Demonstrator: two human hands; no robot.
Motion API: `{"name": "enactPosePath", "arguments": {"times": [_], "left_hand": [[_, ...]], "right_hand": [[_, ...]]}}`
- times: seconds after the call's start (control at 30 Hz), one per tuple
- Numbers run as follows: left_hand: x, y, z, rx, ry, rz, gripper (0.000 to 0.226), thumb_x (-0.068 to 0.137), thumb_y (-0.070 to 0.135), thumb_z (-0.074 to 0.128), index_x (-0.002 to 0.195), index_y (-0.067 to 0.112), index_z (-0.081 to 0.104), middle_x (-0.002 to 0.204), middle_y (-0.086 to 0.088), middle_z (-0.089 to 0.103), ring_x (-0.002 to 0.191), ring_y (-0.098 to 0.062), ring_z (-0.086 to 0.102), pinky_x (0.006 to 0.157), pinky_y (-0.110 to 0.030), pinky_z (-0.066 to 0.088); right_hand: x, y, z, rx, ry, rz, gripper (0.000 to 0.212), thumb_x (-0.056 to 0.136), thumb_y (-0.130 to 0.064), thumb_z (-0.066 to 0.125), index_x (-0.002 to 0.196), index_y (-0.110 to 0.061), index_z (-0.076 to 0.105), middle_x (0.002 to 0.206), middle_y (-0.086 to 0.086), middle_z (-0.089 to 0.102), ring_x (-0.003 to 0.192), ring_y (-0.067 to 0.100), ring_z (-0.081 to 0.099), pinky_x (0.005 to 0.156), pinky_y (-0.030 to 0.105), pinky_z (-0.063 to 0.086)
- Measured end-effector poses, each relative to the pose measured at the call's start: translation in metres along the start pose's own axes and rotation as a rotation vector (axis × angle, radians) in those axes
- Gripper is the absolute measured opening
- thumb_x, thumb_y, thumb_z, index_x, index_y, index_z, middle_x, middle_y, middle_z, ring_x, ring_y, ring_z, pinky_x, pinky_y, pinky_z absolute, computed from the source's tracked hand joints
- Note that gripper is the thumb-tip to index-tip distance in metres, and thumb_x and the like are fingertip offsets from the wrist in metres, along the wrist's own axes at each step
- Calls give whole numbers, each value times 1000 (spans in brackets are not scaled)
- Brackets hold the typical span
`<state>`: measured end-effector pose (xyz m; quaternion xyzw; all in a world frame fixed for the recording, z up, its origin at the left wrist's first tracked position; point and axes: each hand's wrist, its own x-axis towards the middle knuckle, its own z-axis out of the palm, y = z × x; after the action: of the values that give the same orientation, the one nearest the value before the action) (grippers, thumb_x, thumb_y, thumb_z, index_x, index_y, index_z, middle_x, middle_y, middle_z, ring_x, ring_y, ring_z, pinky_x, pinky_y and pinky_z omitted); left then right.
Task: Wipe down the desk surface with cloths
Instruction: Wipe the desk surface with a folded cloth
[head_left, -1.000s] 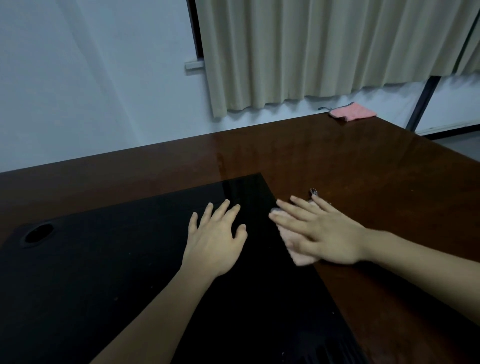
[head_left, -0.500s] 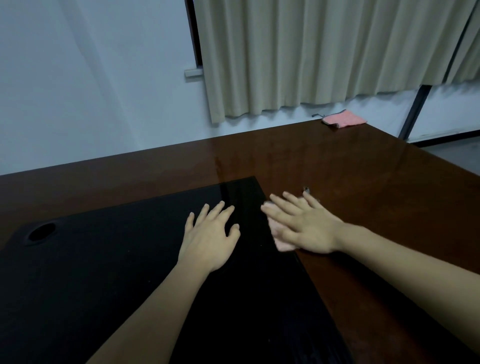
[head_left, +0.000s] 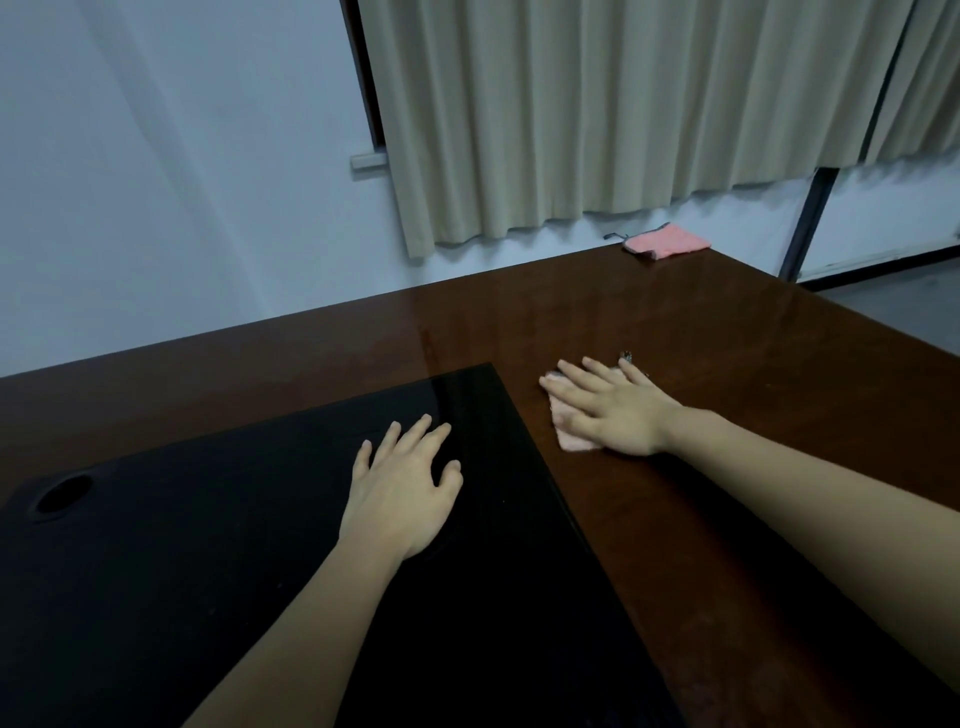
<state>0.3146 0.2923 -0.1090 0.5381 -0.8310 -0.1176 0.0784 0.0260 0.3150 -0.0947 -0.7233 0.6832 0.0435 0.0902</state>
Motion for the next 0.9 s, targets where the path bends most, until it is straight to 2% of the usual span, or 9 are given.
{"name": "enactPosePath", "arguments": {"times": [0.13, 0.33, 0.5, 0.63, 0.9], "left_hand": [[0, -1, -1, 17, 2, 1, 55, 105, 49, 33, 159, 38, 24, 168, 14, 11, 156, -16, 3, 127, -46, 2], [-4, 3, -4, 33, 17, 39, 55, 106, 46, 35, 159, 38, 23, 168, 13, 13, 156, -17, 7, 126, -44, 4], [0, 14, -12, 30, 16, 93, 56, 105, 45, 40, 159, 37, 25, 167, 14, 17, 156, -16, 9, 126, -44, 7], [10, 43, -10, -14, 7, 135, 55, 105, 46, 39, 158, 36, 27, 167, 12, 19, 156, -18, 10, 126, -45, 8], [40, 83, 11, 16, -79, 188, 58, 105, 50, 36, 160, 35, 22, 169, 9, 13, 156, -20, 5, 126, -47, 3]], "right_hand": [[13, -8, -1, 7, -7, 43, 63, 103, -65, 15, 159, -47, -6, 170, -7, -11, 156, 21, -11, 123, 54, -10], [-55, -36, 12, -30, -26, -147, 60, 106, -57, 16, 158, -46, -11, 169, -9, -17, 155, 18, -18, 124, 51, -13], [-101, -25, 24, -34, -30, -212, 65, 95, -73, 7, 154, -54, -13, 165, -16, -22, 151, 10, -26, 123, 45, -18], [-90, -1, 19, -14, -18, -136, 61, 102, -66, 17, 156, -52, -10, 166, -16, -18, 153, 10, -21, 123, 44, -16], [-28, 50, 6, 49, 11, 150, 62, 101, -68, 16, 158, -51, -4, 169, -12, -11, 156, 16, -12, 124, 50, -12]]}}
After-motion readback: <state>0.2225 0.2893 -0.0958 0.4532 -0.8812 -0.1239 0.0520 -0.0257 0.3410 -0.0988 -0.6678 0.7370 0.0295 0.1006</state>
